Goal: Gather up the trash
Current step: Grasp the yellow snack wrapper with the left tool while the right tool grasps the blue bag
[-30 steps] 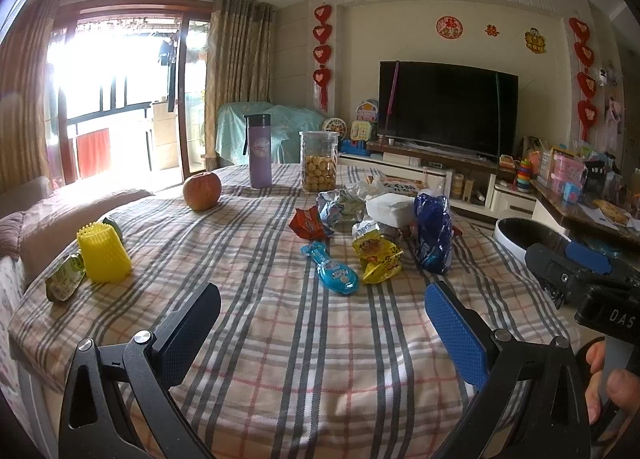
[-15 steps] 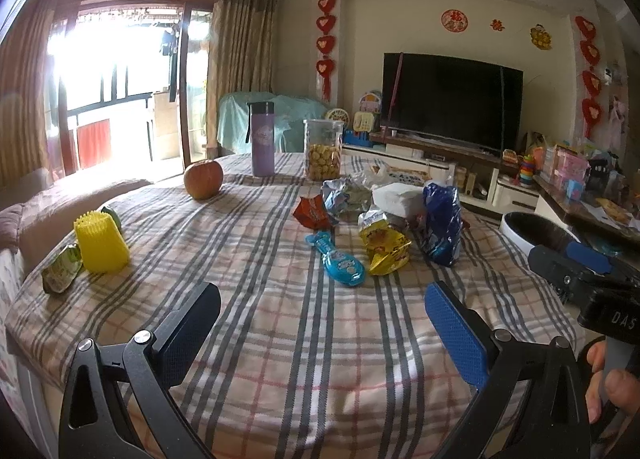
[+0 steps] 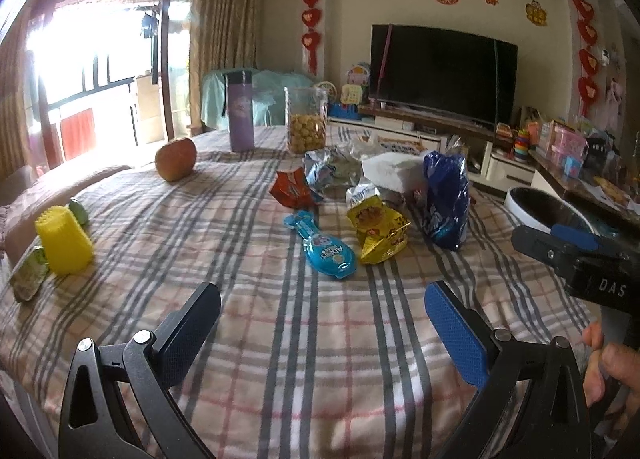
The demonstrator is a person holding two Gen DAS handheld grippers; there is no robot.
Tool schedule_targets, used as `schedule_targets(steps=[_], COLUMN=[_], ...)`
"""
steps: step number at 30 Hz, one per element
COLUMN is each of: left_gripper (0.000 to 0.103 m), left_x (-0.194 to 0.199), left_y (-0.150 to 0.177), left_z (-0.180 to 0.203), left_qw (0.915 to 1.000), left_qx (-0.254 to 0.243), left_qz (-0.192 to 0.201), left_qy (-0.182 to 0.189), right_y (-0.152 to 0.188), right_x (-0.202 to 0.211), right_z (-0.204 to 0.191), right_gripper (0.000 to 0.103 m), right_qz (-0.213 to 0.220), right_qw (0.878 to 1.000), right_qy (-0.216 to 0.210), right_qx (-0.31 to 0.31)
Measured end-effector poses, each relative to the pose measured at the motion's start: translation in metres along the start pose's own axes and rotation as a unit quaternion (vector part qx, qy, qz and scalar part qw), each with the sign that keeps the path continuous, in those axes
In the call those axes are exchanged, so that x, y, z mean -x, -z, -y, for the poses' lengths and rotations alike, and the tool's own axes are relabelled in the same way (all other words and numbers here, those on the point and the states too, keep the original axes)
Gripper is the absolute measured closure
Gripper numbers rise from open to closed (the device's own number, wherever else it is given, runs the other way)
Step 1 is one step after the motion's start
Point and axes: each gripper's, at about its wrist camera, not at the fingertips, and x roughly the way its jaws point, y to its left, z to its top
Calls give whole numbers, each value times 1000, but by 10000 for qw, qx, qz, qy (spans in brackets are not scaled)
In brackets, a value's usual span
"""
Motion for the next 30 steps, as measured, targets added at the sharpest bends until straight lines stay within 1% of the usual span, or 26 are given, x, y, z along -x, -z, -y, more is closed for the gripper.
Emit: schedule_targets(steps=[2,6,9,11,14,16,18,21,25,27,28,29,30], left_gripper=[1,2,7,13,17,19,24,27,30,33,37,43,47], left_x=[-10,-28,-40,-52,-66,-74,-83,-95,-112,-120,-123,-128,-131], left_y=[-3,-13,-19,-24,-30,-34,-38,-42,-50,-54,-54,-56,-57], left_z=[0,0,0,0,-1,1,3,10,17,22,24,26,26], left_qw=[10000,9998,9995,9990,9983,9979,9974,9964,9955,9943,9938,9929,9921], left_qx=[1,-17,1,27,52,44,27,-37,-179,-249,-266,-281,-277], left_qz=[-90,-210,-314,-421,-539,-598,-653,-745,-816,-905,-940,-1000,-1052], left_qy=[24,40,64,118,191,246,294,406,459,514,540,579,629], right_y=[-2,-8,-13,-17,-23,-26,-28,-30,-33,-34,-35,-36,-36], right_x=[-8,-23,-31,-38,-48,-55,-63,-75,-89,-94,-96,-97,-99], right_z=[4,11,13,12,12,13,15,18,20,21,20,20,19], right_gripper=[7,18,19,19,21,23,24,32,37,42,44,53,58], right_qz=[-95,-258,-312,-326,-405,-462,-529,-662,-776,-826,-842,-858,-884], right_qw=[9999,9995,9991,9990,9983,9979,9976,9964,9951,9936,9932,9926,9919], right_qy=[-19,-118,-240,-297,-413,-444,-450,-518,-619,-762,-804,-854,-916], right_qx=[-47,-139,-156,-108,-70,-43,-49,-64,-47,-77,-71,-55,-45])
